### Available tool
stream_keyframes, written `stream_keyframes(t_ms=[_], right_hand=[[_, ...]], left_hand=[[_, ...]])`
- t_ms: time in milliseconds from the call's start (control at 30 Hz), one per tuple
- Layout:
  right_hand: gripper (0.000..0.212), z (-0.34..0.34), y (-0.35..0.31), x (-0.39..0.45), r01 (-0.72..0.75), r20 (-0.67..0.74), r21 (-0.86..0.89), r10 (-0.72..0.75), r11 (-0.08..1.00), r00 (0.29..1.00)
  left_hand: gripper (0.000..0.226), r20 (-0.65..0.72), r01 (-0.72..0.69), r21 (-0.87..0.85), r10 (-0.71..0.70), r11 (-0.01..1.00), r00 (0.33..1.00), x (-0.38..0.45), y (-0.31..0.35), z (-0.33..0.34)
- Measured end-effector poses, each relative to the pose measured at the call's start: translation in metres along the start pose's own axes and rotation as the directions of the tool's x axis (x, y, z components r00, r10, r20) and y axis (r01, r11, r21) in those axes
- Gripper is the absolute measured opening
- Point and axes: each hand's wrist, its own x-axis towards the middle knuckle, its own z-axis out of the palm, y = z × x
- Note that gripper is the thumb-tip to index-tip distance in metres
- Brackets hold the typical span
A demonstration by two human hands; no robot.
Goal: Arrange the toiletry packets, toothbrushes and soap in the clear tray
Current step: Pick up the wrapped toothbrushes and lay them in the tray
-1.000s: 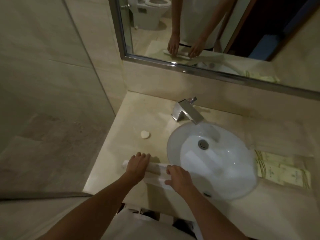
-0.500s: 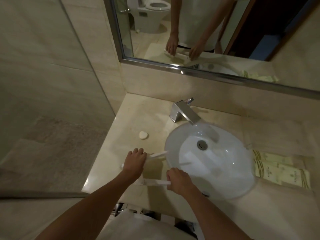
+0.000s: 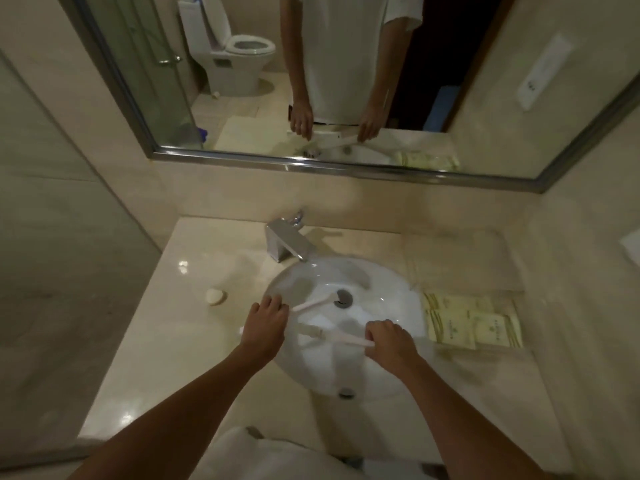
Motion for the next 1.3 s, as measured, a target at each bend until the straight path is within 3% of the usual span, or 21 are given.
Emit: stream_keyframes(t_ms=[267,433,633,867,1000,1167,1300], right_hand=[[0.005,-0.037,0.120,-0.016,-0.163,-0.240,0.084,0.178,0.983,0.954],[0.006,-0.052,0.180,-0.023,-0.157,-0.405,-0.008,0.140,0.988,0.904],[0.016,-0.063,0.234,-0.004,-0.190,-0.400,-0.002,0.173,0.982,0.900],[0.017,-0.057,0.273,0.034,-0.151,-0.374,-0.085,0.109,0.985,0.921],[0.016,-0.063,0.271,0.049,-0.128,-0.354,-0.138,0.072,0.982,0.932],[0.032,-0.062,0.275,0.060,-0.152,-0.321,-0.179,0.088,0.972,0.943],[0.028,-0.064,0.279,0.064,-0.188,-0.316,-0.204,0.117,0.961,0.941]], left_hand=[[0.037,-0.061,-0.114,-0.034,0.112,0.993,0.992,0.045,0.095,-0.014],[0.045,-0.077,-0.165,-0.032,0.162,0.986,0.984,0.068,0.142,-0.022],[0.032,-0.036,-0.162,0.003,0.162,0.987,0.986,0.094,0.172,-0.020],[0.035,-0.015,-0.150,0.021,0.151,0.988,0.988,0.120,0.180,-0.028],[0.030,-0.013,-0.155,0.010,0.156,0.988,0.988,0.129,0.183,-0.031],[0.026,-0.015,-0.171,-0.014,0.171,0.985,0.985,0.137,0.186,-0.031],[0.026,-0.011,-0.174,-0.039,0.173,0.984,0.985,0.140,0.188,-0.030]])
